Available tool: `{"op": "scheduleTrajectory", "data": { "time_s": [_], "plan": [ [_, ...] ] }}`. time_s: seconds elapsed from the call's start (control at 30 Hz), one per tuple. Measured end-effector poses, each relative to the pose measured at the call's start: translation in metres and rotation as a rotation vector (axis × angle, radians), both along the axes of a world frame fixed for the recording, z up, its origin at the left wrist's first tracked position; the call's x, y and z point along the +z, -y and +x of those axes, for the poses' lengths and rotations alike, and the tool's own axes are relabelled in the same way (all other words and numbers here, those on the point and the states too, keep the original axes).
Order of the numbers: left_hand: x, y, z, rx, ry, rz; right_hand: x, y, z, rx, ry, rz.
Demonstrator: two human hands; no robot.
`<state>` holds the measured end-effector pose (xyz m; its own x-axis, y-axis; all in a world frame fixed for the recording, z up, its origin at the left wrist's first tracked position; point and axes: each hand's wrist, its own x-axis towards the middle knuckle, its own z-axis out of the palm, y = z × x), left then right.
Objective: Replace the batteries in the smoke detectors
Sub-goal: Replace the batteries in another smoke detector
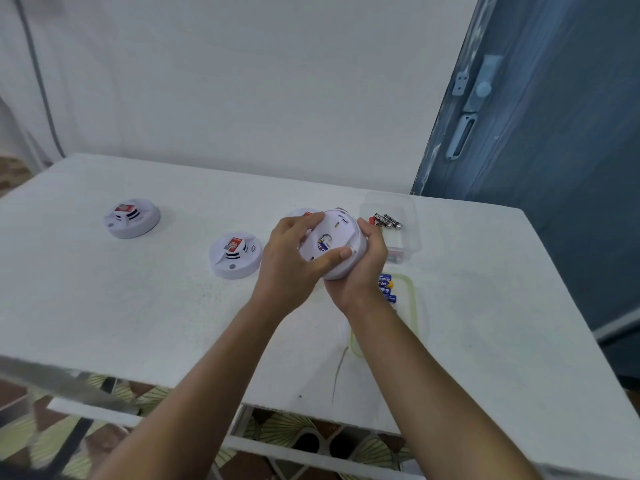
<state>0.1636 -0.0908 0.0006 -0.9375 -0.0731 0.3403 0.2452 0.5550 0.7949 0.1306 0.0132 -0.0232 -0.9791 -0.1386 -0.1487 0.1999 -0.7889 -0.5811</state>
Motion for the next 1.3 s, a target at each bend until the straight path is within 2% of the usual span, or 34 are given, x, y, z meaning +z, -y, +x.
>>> {"op": "scheduleTrajectory", "data": {
  "time_s": [0.5,0.8,1.3],
  "plan": [
    [-0.003,-0.005,-0.003,0.067,-0.001,0.038,0.005,0.004,0.003,-0.002,-0.021,0.006],
    [-0.013,-0.008,0.000,0.112,-0.045,0.036,0.007,0.003,0.005,0.084,0.030,0.025],
    [-0.012,0.004,0.002,-0.088,0.049,-0.083,0.005,-0.007,0.006,0.161,0.050,0.073]
  ]
}}
